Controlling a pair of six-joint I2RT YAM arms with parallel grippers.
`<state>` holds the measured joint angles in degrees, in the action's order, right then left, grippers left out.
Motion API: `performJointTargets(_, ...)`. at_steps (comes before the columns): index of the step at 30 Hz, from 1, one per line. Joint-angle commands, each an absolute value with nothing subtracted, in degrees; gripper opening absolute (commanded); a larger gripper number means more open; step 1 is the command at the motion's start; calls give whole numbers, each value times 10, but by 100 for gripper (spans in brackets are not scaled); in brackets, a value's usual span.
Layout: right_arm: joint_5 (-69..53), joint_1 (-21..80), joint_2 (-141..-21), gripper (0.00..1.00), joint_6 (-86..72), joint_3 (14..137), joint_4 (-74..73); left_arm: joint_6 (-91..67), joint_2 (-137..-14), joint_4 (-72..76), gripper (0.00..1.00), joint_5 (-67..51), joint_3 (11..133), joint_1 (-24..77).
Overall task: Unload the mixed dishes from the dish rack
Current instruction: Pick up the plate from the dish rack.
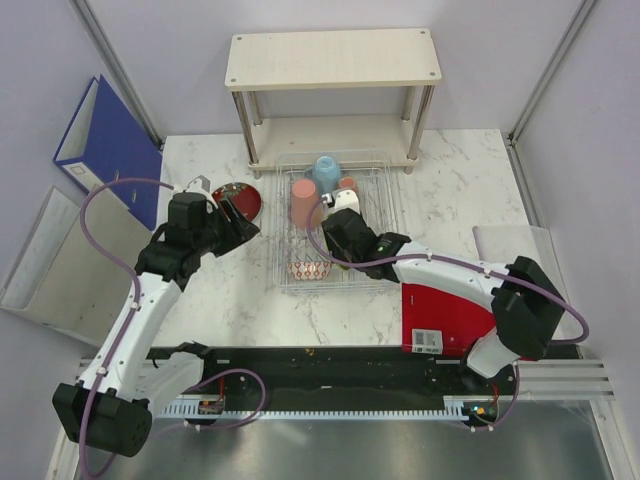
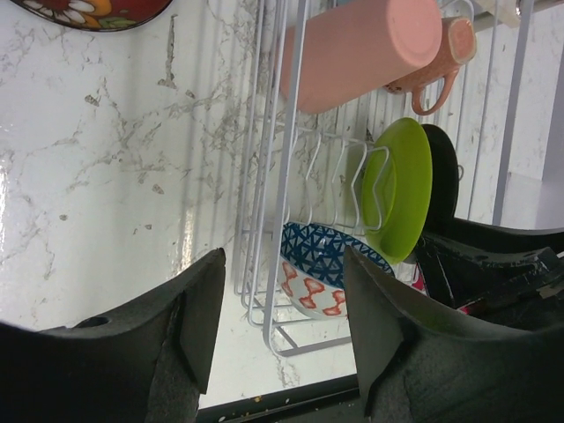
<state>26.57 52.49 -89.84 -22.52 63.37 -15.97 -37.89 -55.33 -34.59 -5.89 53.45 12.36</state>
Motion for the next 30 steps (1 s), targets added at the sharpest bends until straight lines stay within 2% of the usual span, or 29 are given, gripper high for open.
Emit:
performJointTargets(1, 273, 525, -924, 51, -225, 661, -142, -354, -546, -337, 62, -47, 524, 124)
performJointTargets(5, 297, 524, -928, 44, -221, 651, -138, -353, -548, -332, 61, -50, 517, 124)
performJointTargets(6, 301, 525, -925, 35, -221, 649, -133, -353, -548, -331, 61, -51, 517, 124)
performJointTargets(7, 307, 525, -921, 30, -219, 646, -131, -353, -549, -330, 61, -52, 516, 124)
performJointTargets(8, 309, 524, -919, 20, -218, 643, -129, -353, -551, -329, 60, -54, 516, 124)
performJointTargets(11, 309, 524, -907, 9, -213, 642, -129, -352, -555, -327, 60, -57, 516, 124)
performJointTargets(12, 307, 524, -900, 1, -211, 642, -128, -352, -555, -326, 60, -58, 516, 124)
performJointTargets(30, 245, 525, -780, 0, -123, 705, -199, -347, -566, -317, 58, -72, 506, 125)
